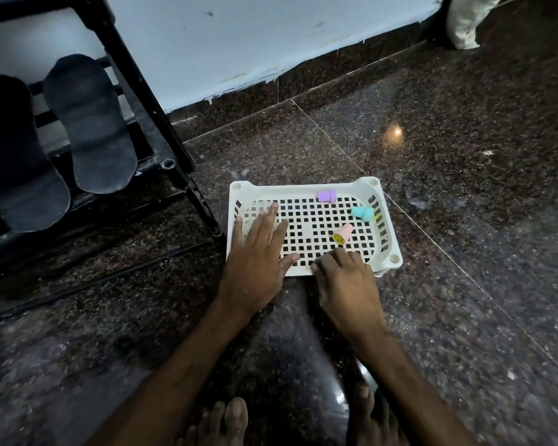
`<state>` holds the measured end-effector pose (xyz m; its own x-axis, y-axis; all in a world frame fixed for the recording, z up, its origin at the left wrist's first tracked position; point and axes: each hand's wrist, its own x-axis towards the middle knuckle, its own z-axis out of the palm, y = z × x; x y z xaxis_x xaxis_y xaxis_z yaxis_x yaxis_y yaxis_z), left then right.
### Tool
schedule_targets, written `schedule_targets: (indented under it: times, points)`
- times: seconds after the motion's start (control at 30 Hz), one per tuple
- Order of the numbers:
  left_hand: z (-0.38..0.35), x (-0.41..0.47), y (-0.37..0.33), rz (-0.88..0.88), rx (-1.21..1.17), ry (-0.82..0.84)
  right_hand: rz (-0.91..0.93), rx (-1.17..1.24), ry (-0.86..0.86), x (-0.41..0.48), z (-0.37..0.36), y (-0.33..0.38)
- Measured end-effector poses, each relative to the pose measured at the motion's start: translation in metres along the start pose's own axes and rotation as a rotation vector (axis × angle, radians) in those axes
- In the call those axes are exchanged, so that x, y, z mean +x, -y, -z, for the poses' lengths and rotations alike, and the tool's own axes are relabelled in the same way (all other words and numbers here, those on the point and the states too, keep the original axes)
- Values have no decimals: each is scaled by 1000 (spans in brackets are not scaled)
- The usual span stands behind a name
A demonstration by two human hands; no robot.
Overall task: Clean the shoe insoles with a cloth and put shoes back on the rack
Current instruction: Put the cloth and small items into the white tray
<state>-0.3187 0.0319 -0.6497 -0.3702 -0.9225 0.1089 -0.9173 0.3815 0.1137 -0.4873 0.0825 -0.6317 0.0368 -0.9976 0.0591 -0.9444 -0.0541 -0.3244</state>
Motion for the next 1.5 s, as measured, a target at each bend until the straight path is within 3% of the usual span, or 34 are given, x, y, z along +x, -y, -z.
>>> schedule_targets:
  times: [0.47, 0.7, 0.87, 0.97, 1.07, 1.2, 1.3, 1.5]
  points:
    - [7, -58, -31, -104, 41, -10, 113, 321, 124, -77, 9, -40]
    - [1, -46, -24, -145, 14, -26, 131, 350, 107, -79, 14, -49]
    - [4, -38, -22, -160, -19, 4, -7, 460, 62, -74, 24, -44]
    - [18, -37, -35, -190, -15, 6, -123, 507, -114, -68, 38, -40]
    - [27, -45, -64, -211, -168, -13, -193, 428, -232, -52, 51, -48]
    - [24, -45, -99, -120, -393, 81, -194, 175, -131, -34, 54, -69]
    - [20, -31, -120, -93, -330, 68, -121, -11, -28, -26, 51, -72]
    - [12, -16, -133, -76, -279, 137, -170, -222, 195, -11, 50, -66]
